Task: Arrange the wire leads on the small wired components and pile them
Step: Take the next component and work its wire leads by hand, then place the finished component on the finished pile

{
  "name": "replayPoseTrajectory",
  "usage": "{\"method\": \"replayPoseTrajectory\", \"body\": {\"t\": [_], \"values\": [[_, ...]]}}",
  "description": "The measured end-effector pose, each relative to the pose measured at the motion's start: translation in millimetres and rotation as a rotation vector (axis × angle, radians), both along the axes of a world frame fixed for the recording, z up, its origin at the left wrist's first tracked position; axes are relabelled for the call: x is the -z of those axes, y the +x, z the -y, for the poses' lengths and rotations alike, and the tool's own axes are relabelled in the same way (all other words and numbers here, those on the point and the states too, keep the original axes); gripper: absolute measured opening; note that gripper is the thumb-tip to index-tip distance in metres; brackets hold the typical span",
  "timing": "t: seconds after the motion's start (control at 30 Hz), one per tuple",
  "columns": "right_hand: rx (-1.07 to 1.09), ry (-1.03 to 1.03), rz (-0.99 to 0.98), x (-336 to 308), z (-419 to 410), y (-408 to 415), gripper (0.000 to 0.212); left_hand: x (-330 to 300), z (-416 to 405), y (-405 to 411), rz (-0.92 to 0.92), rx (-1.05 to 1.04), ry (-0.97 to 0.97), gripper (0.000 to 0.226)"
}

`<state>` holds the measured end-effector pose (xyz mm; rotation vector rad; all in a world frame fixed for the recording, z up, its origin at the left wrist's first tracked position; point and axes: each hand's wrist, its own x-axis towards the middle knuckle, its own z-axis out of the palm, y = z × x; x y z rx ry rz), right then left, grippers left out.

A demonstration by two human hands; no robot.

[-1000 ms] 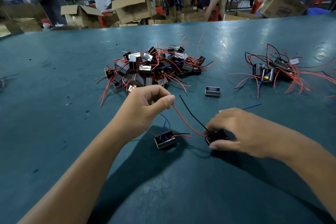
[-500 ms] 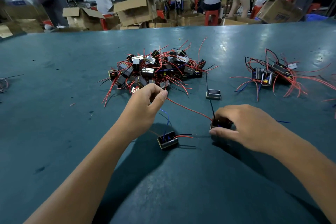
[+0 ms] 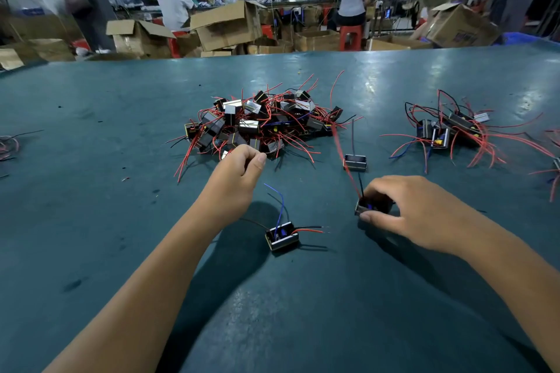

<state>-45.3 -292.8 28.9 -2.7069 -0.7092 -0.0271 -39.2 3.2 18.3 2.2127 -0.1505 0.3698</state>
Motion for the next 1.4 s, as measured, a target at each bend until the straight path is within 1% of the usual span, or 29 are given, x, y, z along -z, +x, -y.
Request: {"method": "replayPoseTrajectory", "body": {"t": [0.1,0.17,0.3,0.37,0.5,0.57,0.6,0.67,0.7,0.73,0.77,0.83,0.9,0.97,1.03,1.1,1.17,1.2,1.27,1.33,1.4], "values": [[0.076,0.116,0.035,3.5,-2.4,1.9,0.022,-0.1,-3.7,2.9,0.009,-0.05,-0.016,0.025],[0.094,0.158,0.056,5.6,-9.6,4.5,0.021,2.3,-2.7,3.5,-0.005,-0.084,-0.019,0.025],[0.055,0.137,-0.004,2.5,-32.6,23.1,0.012,3.2,-3.2,5.4,0.021,-0.181,-0.039,0.024],[0.046,0.108,-0.038,-3.3,-48.3,39.3,0.015,1.2,-4.0,5.6,0.071,-0.227,-0.051,0.023],[-0.011,0.085,-0.036,-14.7,-94.6,68.1,0.025,0.1,-5.7,3.9,0.153,-0.347,-0.085,0.022],[-0.07,0.061,-0.028,-19.2,-124.3,77.2,0.028,1.8,-11.1,5.5,0.093,-0.456,-0.069,0.027],[-0.131,0.109,-0.09,-20.8,-137.5,80.4,0.028,3.1,-14.5,7.4,0.014,-0.501,-0.041,0.034],[-0.274,0.374,-0.405,-25.3,-153.2,86.4,0.023,6.9,-20.5,9.8,-0.174,-0.553,0.051,0.048],[-0.291,0.502,-0.517,-27.3,-154.8,93.3,0.02,9.2,-23.1,10.7,-0.235,-0.571,0.089,0.053],[-0.257,0.566,-0.531,-29.4,-154.3,101.3,0.015,11.6,-25.5,11.0,-0.263,-0.587,0.113,0.056],[-0.19,0.587,-0.48,-31.4,-151.6,109.0,0.011,13.8,-27.5,11.0,-0.268,-0.599,0.136,0.058],[-0.03,0.569,-0.292,-30.9,-145.1,123.3,0.013,18.0,-30.6,10.9,-0.258,-0.601,0.216,0.056],[0.03,0.533,-0.164,-27.8,-144.1,130.3,0.016,20.9,-30.8,12.0,-0.27,-0.593,0.279,0.05],[-0.021,0.462,-0.107,-24.5,-153.0,129.3,0.012,22.8,-30.9,14.1,-0.291,-0.585,0.282,0.044],[-0.103,0.344,-0.052,-23.3,-168.9,125.6,0.009,24.0,-31.9,15.8,-0.293,-0.586,0.261,0.042],[-0.152,0.209,0.01,-22.5,-188.2,123.1,0.024,23.7,-32.5,16.3,-0.276,-0.598,0.245,0.046],[-0.161,0.069,0.078,-18.9,-205.6,124.2,0.041,20.0,-34.2,15.3,-0.25,-0.663,0.247,0.051],[-0.151,0.002,0.116,-15.9,-212.6,126.0,0.046,17.3,-36.3,14.1,-0.231,-0.706,0.262,0.052],[-0.123,-0.095,0.187,-10.5,-222.0,130.0,0.044,11.3,-44.1,11.3,-0.182,-0.773,0.299,0.048],[-0.104,-0.121,0.232,-9.1,-224.9,131.5,0.036,7.2,-54.6,8.5,-0.167,-0.803,0.348,0.043],[-0.1,-0.053,0.227,-10.9,-221.2,130.9,0.033,6.4,-63.9,6.9,-0.194,-0.803,0.414,0.039]]}}
